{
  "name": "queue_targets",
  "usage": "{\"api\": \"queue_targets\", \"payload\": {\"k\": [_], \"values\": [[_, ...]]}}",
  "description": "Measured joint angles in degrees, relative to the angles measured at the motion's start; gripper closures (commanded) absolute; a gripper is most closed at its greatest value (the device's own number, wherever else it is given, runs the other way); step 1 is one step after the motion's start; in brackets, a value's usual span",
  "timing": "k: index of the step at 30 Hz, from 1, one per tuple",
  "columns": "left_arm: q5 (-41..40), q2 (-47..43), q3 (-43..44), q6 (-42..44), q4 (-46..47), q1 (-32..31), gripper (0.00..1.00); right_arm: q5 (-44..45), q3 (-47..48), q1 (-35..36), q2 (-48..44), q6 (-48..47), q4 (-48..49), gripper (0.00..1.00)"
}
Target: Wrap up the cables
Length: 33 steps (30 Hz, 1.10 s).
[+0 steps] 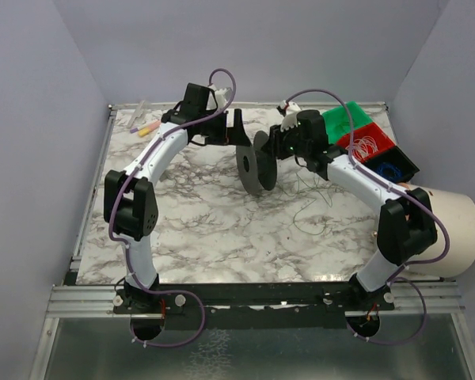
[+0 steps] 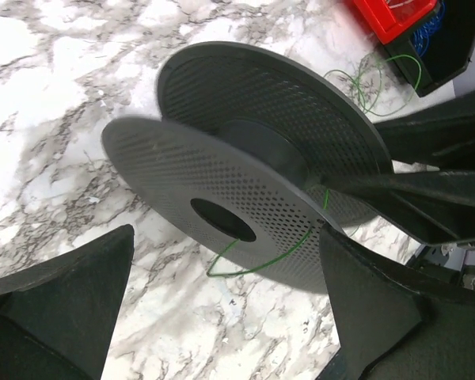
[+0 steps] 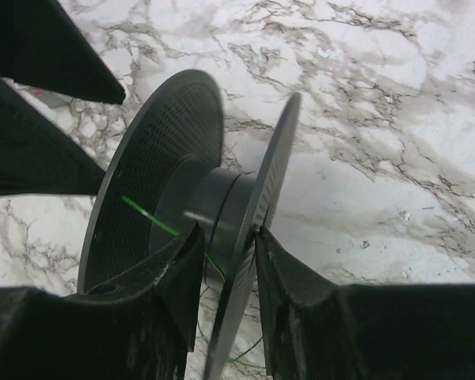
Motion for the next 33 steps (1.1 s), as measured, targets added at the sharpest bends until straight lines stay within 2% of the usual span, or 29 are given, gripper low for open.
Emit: {"api": "queue_targets", "payload": {"k": [7,17,25,33], "values": [[-0.81,0.0,0.0,0.04,0.0,1.97,0.01,-5.4,-1.01,-0.09,-0.9,0.02,-0.02,0.63],[-0.24,0.0,0.28,0.2,-0.02,2.01,0.01,-7.23,-1.01,-0.35,-0.9,1.31,-0.24,0.62],[2.97,0.35,4.09,-0.48,0.72,1.33,0.01,-11.1,1.53,0.48,-0.59,2.71,-1.44,0.63],[1.42,0.7,4.07,-0.42,0.63,1.11,0.01,-12.68,2.75,0.79,-0.48,3.89,-1.22,0.63]]}}
